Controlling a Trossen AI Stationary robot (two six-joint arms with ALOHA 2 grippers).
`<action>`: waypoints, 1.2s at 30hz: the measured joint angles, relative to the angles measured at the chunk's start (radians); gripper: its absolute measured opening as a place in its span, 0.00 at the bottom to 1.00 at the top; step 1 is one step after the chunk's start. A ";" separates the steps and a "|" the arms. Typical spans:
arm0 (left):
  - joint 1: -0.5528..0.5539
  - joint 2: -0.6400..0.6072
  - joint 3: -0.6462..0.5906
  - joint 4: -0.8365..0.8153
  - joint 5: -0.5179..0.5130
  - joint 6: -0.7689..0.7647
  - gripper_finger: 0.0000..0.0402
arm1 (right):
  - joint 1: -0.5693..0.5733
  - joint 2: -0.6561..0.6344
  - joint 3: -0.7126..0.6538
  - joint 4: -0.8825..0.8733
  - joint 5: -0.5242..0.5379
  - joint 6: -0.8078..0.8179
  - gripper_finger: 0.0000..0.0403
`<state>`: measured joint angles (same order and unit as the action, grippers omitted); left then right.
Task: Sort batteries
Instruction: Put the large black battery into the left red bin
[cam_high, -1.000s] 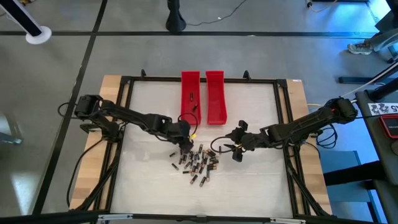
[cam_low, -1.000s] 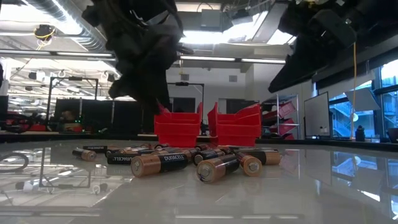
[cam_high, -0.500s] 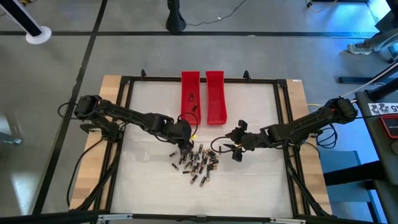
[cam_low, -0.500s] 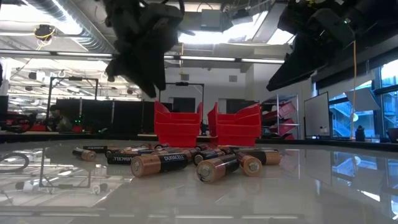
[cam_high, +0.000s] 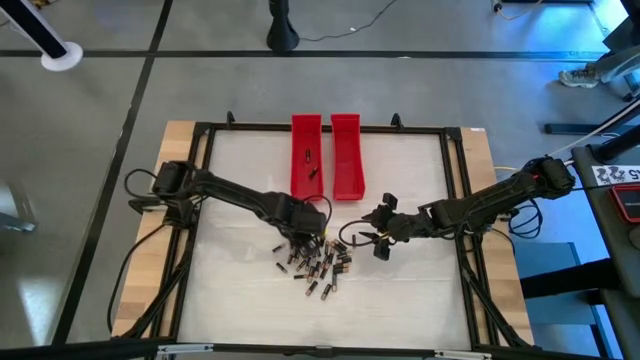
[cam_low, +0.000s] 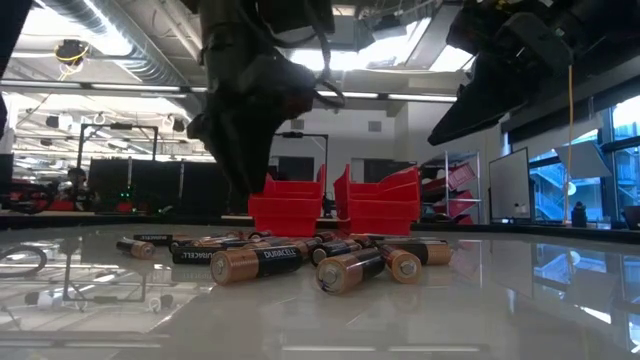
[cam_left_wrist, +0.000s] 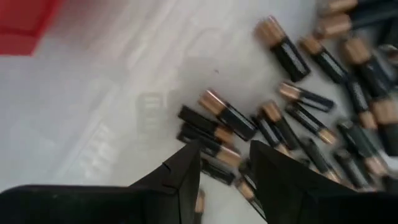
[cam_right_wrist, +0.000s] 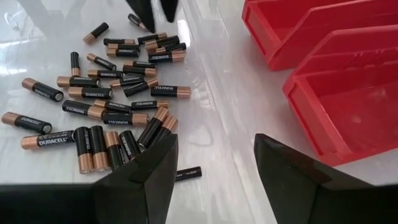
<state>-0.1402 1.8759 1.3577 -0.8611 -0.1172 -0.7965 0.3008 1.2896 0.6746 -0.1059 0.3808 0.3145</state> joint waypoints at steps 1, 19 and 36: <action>0.001 0.002 0.000 0.002 -0.011 -0.004 0.32 | 0.000 0.000 0.000 0.000 -0.004 0.000 0.53; -0.005 0.009 -0.052 0.124 -0.090 -0.163 0.32 | 0.000 0.000 0.000 -0.003 -0.008 -0.005 0.53; -0.031 0.014 -0.109 0.213 -0.100 -0.226 0.25 | 0.000 0.000 0.000 -0.001 -0.008 -0.005 0.53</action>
<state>-0.1708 1.8899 1.2488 -0.6485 -0.2172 -1.0229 0.3008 1.2896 0.6746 -0.1066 0.3724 0.3096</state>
